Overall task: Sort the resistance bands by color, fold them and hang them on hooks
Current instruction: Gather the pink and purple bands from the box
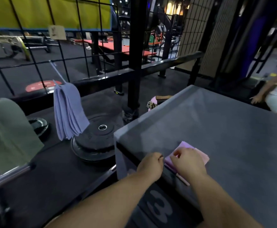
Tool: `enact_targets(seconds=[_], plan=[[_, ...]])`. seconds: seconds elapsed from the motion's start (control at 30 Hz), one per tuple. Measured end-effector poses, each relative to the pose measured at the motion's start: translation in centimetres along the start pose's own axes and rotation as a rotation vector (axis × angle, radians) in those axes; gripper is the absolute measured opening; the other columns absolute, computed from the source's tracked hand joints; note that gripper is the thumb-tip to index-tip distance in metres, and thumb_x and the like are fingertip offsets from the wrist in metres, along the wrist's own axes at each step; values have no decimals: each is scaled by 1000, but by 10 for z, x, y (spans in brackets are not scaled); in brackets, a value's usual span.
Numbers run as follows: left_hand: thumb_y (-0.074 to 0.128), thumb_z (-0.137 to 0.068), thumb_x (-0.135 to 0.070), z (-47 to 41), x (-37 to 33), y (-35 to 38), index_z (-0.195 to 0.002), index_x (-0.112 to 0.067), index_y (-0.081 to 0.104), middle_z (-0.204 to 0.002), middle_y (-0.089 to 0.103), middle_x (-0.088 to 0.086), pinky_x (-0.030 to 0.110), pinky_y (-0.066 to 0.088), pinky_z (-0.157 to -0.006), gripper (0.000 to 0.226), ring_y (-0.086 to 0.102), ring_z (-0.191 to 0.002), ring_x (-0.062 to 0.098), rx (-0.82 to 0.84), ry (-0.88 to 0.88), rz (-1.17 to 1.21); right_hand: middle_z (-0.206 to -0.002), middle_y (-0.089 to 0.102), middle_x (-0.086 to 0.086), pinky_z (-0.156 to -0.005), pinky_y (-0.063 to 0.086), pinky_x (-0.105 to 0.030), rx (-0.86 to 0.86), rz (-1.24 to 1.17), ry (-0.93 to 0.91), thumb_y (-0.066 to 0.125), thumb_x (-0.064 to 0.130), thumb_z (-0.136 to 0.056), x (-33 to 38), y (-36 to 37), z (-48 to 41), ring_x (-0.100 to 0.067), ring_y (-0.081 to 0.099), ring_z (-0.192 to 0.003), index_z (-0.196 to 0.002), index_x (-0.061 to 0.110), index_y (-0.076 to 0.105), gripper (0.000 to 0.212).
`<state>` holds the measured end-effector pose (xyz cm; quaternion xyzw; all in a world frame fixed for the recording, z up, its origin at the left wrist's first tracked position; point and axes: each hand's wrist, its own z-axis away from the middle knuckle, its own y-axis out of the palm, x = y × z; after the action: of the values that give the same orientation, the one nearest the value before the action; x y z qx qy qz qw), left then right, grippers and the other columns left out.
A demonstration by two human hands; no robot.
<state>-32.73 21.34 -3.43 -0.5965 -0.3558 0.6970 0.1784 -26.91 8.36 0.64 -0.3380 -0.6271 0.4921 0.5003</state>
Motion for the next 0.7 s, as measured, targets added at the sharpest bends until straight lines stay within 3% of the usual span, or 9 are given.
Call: enact_targets(seconds=[0.1,0.17,0.27,0.43,0.57,0.7], plan=[[43,-97,-26,-6,1,7,-95,-11,64,-108,64,17,36,45,-84,26,58,-102,34,43,-14,-21,-86,69,2,-80,46,-32,98,-1,30,52,35,-88,-2,3,-2,-20,60,-93,-88,26,72,22],[41,-95,-27,-10,3,9,-102,-14,67,-113,63,15,36,46,-90,30,57,-107,32,64,-25,-31,-92,68,2,-89,44,-38,125,27,42,53,50,-87,-2,7,-2,-21,55,-99,-92,29,69,27],[38,-94,-28,-11,3,9,-108,-18,67,-117,60,12,34,44,-97,34,55,-112,29,97,-24,-40,-94,66,4,-86,38,-37,115,182,31,48,67,-84,-5,14,-2,-21,51,-100,-94,31,68,43],[44,-93,-17,-11,1,8,-116,-23,65,-120,56,10,33,42,-100,31,54,-114,27,90,-5,-3,-71,58,4,-85,43,-35,146,196,56,50,56,-87,-3,14,-6,-23,55,-86,-83,24,70,37],[54,-86,-9,-8,-5,-1,-133,-20,55,-129,51,6,29,42,-102,48,55,-117,23,73,60,111,-63,61,3,-82,48,-41,28,-103,44,50,32,-88,-3,9,-6,-24,60,-77,-59,20,58,33],[73,-77,-10,-4,-14,-24,-128,-28,54,-118,50,-10,18,44,-92,58,52,-108,7,7,163,221,-75,66,8,-80,48,-36,-111,-374,15,56,45,-90,11,-11,3,-16,60,-80,-75,26,64,26]])
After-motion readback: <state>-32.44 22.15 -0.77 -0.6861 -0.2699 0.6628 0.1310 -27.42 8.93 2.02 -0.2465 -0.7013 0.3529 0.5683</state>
